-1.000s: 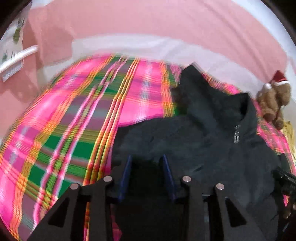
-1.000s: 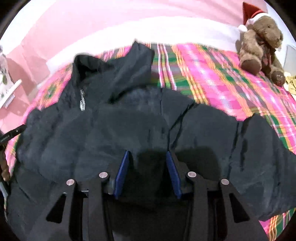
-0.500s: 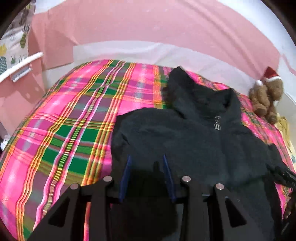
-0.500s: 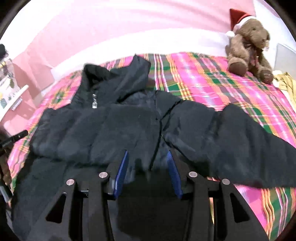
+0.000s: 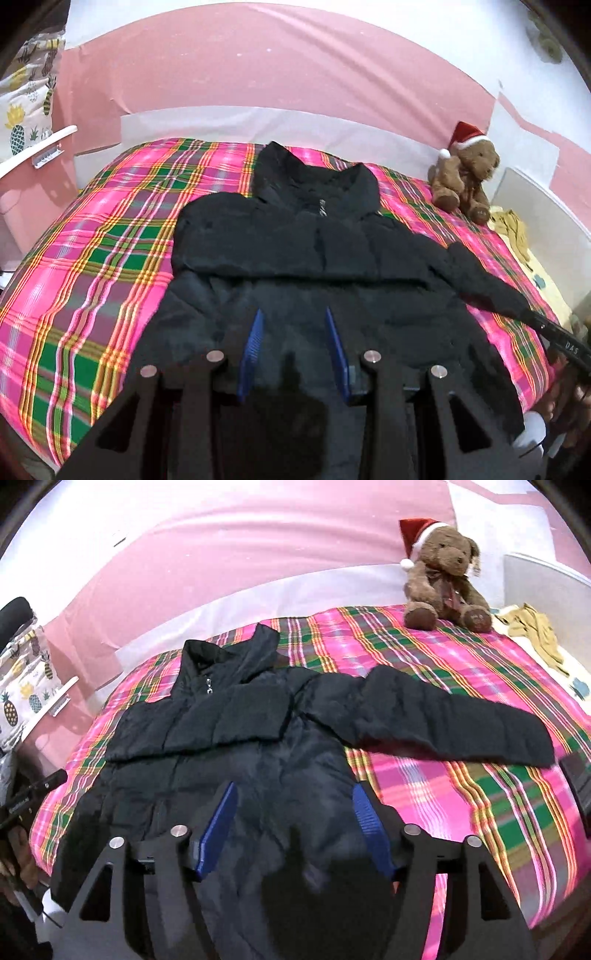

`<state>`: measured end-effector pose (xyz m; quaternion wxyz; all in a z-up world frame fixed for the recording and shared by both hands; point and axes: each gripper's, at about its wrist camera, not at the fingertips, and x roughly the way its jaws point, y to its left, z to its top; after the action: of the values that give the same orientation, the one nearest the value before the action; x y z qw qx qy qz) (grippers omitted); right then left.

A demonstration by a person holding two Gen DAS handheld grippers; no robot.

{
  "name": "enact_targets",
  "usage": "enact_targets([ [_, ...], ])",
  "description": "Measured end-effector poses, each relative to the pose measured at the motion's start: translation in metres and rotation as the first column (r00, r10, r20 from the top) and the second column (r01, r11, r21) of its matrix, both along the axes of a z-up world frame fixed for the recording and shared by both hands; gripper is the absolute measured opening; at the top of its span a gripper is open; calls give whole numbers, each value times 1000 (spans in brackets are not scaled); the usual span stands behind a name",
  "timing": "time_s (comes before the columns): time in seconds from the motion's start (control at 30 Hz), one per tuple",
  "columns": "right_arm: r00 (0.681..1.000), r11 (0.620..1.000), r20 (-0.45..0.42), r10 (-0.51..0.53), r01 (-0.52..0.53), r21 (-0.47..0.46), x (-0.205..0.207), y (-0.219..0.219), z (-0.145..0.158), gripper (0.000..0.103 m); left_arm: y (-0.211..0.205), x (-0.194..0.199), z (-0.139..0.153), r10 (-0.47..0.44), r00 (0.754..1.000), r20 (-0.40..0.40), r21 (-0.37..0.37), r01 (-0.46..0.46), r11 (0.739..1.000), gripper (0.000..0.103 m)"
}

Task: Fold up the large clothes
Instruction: 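Grasp the other sleeve with the right gripper and fold it across the body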

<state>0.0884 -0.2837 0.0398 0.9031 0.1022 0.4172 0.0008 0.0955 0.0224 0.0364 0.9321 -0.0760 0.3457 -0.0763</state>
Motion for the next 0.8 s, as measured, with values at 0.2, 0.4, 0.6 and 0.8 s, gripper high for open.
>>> enact_targets([
  [0.2, 998, 998, -16, -59, 59, 11, -19, -22, -2, 66, -22, -13, -3, -38, 999, -7, 21, 38, 999, 36],
  [0.4, 992, 993, -45, -116, 117, 16, -21, -45, -13, 66, -36, -7, -8, -58, 998, -26, 47, 59, 997, 37],
  [0.6, 980, 982, -82, -181, 184, 35, -11, -78, -31, 66, -46, 15, -15, -66, 997, -45, 82, 69, 994, 37],
  [0.8, 947, 948, -129, -295, 307, 81, 7, -132, -60, 66, -52, 46, -21, -73, 996, -59, 112, 79, 991, 37],
])
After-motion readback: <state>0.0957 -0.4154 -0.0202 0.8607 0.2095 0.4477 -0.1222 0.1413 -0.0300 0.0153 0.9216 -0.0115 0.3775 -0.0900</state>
